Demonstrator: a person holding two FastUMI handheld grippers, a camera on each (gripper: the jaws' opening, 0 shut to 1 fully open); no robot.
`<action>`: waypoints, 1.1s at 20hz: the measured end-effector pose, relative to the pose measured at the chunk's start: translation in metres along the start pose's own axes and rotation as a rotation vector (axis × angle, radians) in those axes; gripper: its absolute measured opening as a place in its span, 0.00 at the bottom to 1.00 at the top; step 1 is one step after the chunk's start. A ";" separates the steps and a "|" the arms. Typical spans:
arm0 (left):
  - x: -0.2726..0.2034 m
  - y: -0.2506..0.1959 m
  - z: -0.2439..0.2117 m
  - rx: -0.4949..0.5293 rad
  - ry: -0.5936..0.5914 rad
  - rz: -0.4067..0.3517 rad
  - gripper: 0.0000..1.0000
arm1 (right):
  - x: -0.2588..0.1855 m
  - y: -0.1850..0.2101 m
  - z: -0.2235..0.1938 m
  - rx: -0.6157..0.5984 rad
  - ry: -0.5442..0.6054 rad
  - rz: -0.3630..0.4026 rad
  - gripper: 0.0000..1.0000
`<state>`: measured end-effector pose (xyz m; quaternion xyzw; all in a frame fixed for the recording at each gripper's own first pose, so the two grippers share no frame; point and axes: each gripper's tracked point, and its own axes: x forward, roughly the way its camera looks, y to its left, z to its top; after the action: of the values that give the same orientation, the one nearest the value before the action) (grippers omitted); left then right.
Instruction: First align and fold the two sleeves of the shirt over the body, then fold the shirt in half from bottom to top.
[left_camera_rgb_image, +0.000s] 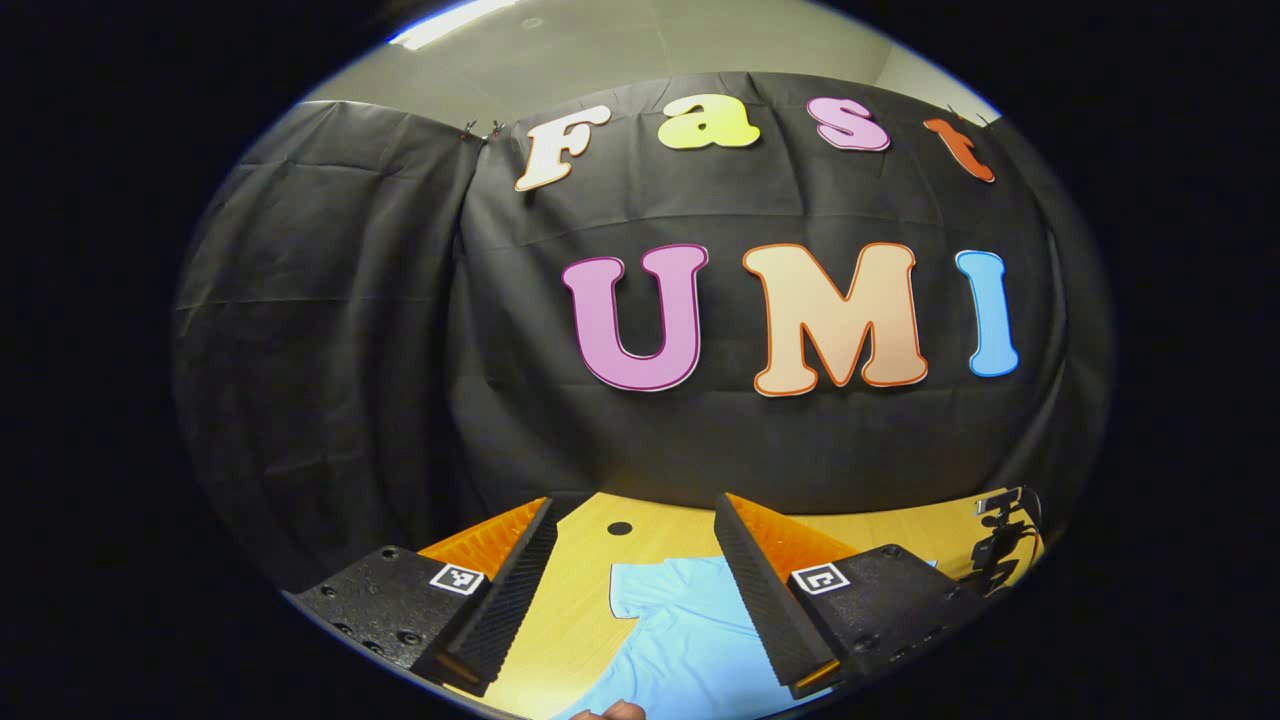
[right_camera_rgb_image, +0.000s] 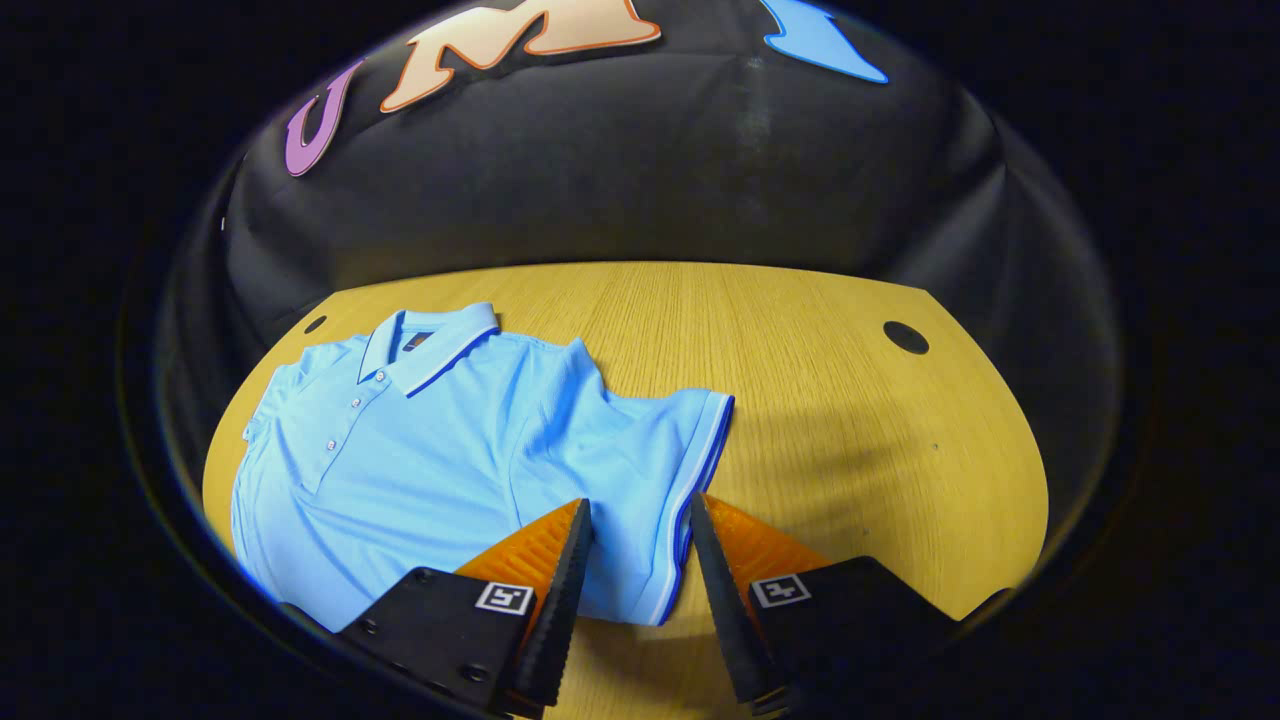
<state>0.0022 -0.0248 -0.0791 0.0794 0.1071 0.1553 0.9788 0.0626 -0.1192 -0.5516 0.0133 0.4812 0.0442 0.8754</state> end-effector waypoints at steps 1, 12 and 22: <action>0.001 -0.001 0.001 -0.002 0.002 -0.003 0.95 | 0.000 0.003 0.001 0.008 -0.004 0.002 0.48; 0.003 -0.003 -0.002 -0.007 0.007 -0.018 0.95 | -0.014 0.036 0.042 0.095 -0.094 0.072 0.02; -0.002 0.033 -0.007 0.001 0.004 -0.035 0.95 | -0.020 0.153 0.062 -0.050 -0.151 0.180 0.03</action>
<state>-0.0107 0.0066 -0.0790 0.0776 0.1103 0.1384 0.9811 0.0942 0.0323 -0.4911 0.0380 0.4094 0.1333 0.9018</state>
